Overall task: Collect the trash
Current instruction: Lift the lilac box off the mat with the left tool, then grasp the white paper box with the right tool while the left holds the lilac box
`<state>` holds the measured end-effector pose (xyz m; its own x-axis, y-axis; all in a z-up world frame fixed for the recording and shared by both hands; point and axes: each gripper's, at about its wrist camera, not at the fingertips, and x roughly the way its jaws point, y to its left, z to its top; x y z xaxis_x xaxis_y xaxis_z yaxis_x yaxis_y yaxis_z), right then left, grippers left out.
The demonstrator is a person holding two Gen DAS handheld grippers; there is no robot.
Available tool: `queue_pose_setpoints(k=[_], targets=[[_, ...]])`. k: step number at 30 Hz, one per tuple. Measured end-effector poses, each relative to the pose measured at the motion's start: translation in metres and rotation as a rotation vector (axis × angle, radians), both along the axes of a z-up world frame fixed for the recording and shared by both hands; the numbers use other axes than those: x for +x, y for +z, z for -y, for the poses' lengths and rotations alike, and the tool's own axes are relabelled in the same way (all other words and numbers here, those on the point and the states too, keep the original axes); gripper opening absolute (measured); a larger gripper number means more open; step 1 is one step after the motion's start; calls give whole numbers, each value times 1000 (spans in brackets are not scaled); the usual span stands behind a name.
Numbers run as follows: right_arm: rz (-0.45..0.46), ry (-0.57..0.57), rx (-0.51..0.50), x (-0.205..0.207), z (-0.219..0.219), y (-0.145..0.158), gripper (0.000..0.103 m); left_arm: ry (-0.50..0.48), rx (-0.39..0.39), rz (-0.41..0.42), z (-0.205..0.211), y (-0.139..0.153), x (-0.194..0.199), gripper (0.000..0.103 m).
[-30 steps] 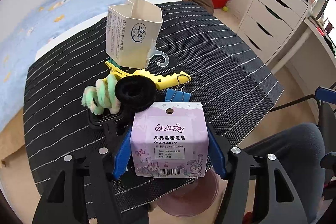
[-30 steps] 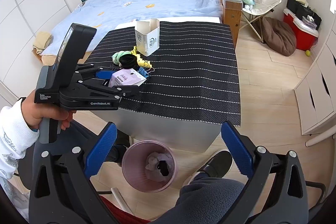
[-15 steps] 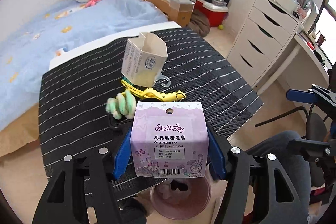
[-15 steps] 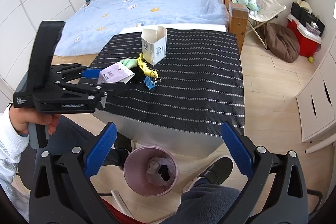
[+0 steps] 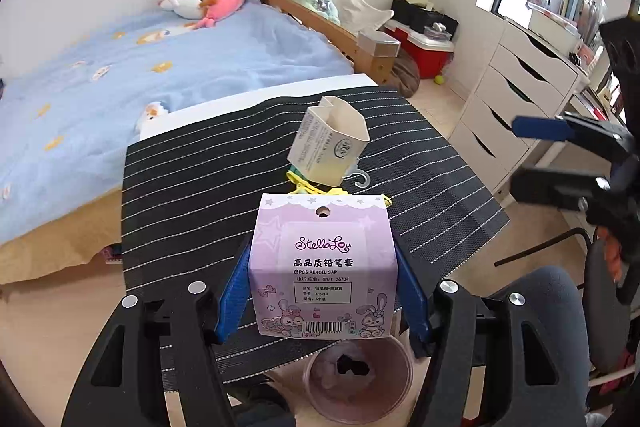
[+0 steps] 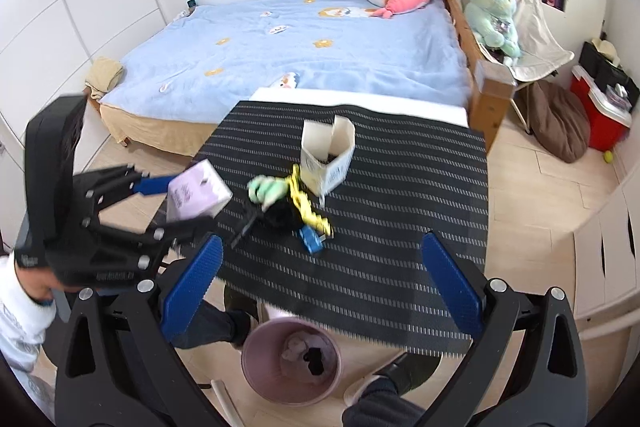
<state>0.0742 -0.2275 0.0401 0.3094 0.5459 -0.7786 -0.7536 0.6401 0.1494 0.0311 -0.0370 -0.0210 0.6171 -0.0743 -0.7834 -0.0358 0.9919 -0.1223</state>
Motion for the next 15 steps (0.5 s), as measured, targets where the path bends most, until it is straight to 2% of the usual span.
queue_pose_setpoints(k=[15], targets=[[-85, 77, -98, 67, -86, -15, 98, 24, -11, 3, -15, -6, -8, 62]])
